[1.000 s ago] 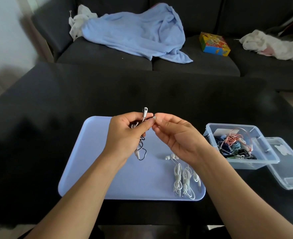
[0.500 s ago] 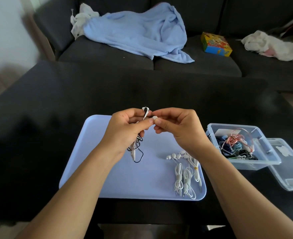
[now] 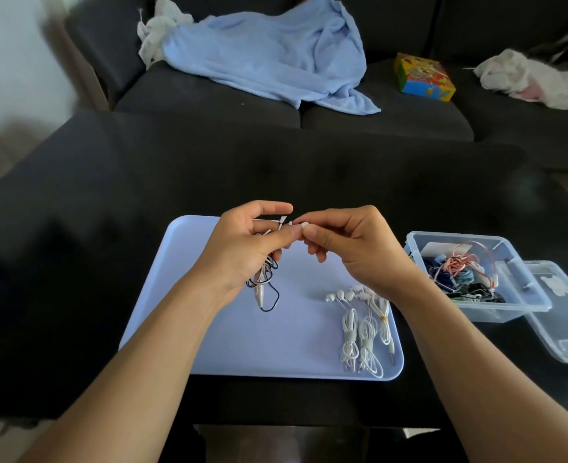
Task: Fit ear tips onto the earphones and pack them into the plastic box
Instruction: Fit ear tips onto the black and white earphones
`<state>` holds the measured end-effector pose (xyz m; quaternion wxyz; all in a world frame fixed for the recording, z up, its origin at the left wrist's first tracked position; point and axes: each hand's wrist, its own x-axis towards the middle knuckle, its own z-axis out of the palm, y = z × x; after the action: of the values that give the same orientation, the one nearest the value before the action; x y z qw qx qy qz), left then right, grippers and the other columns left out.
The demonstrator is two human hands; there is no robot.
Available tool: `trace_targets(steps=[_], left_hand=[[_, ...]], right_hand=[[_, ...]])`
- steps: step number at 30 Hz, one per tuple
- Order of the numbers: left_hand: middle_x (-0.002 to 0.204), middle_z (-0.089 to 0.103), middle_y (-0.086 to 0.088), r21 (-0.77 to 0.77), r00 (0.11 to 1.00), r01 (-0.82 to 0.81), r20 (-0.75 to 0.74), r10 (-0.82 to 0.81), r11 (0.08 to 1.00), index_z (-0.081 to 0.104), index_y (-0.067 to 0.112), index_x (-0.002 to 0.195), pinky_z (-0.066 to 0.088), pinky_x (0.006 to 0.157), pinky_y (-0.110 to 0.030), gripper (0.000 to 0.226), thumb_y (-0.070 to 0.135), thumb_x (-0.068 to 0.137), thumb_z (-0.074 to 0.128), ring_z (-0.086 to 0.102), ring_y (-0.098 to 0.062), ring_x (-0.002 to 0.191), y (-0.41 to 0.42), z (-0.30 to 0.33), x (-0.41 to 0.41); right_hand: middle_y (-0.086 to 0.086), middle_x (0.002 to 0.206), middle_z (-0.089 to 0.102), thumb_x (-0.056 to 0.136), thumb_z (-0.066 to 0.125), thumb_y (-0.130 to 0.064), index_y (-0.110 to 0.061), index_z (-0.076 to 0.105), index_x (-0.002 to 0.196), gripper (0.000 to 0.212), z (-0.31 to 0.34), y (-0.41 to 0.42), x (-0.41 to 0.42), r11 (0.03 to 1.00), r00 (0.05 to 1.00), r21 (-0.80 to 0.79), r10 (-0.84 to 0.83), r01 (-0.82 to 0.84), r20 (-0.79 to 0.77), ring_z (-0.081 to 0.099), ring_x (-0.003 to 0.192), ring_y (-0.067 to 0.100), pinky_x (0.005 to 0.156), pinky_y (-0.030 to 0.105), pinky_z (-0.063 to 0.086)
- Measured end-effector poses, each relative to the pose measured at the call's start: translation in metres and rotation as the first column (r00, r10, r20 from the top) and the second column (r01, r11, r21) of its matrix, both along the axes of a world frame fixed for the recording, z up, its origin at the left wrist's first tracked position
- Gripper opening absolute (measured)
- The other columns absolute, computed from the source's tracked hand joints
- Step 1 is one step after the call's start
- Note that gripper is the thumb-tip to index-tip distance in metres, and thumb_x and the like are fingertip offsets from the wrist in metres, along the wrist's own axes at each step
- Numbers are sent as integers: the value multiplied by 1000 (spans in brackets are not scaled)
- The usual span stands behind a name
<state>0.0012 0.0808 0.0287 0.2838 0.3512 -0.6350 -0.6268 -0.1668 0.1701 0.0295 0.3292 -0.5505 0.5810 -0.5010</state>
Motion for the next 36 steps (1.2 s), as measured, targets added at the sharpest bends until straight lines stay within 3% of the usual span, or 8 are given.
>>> trace_targets(steps=[5,12,16,21,27,32,34,36], left_hand=[[79,75,1,-84,1000,-4,19,5,996,66,24,114,52,66,-25,34,20,83,78,61,-10,63,1,0,1],[77,73,1,-38,999,30,30,-29,999,67,25,111,51,68,-25,33,21,81,79,61,-11,65,-3,-1,4],[80,75,-1,-50,999,-34,12,35,998,68,24,111,52,67,-28,32,22,81,80,62,-13,64,-4,-3,2],[77,75,-1,-146,997,-71,4,72,987,68,23,110,54,62,-25,28,25,84,78,62,-13,60,0,-1,-2],[73,75,-1,-134,986,-163,-45,159,977,69,20,107,53,58,-25,19,17,89,74,65,-13,62,7,-1,-8],[74,76,-1,-49,957,-278,-101,272,959,68,18,108,52,57,-20,23,17,87,76,70,-9,67,15,-4,-16],[72,74,0,-96,950,-305,-106,295,947,68,19,109,50,56,-18,23,17,87,76,66,-7,60,17,-5,-17],[72,73,3,-246,942,-336,-109,318,909,68,21,108,52,57,-19,23,17,87,76,66,-5,61,17,-8,-16]], right_hand=[[15,91,76,90,65,-4,-1,73,113,24,-7,-1,-1,1000,988,16,13,-15,155,68,75,19,71,27,58],[14,86,74,81,67,-10,-2,73,110,30,-11,-6,-1,994,934,75,44,-75,354,69,73,17,69,24,58],[15,91,75,89,66,-9,-3,72,114,26,-9,-8,2,1000,990,15,13,-15,144,69,74,18,68,25,58],[4,88,75,89,70,-7,-6,73,114,24,-6,-7,5,997,995,-51,-60,56,-84,70,73,17,67,25,59],[-3,90,74,88,73,-10,-9,75,113,25,-7,-4,10,965,953,-177,-226,191,-200,71,74,11,67,19,58],[-13,82,72,88,76,-11,-13,80,94,8,-7,-2,21,889,878,-326,-408,321,-249,71,75,3,68,17,58],[-14,79,72,87,77,-10,-14,80,91,6,-6,-3,24,888,875,-310,-419,340,-242,71,74,3,68,17,58],[-10,77,74,86,78,-10,-13,80,90,5,-6,-3,26,886,881,-266,-435,381,-186,72,71,5,69,20,59]])
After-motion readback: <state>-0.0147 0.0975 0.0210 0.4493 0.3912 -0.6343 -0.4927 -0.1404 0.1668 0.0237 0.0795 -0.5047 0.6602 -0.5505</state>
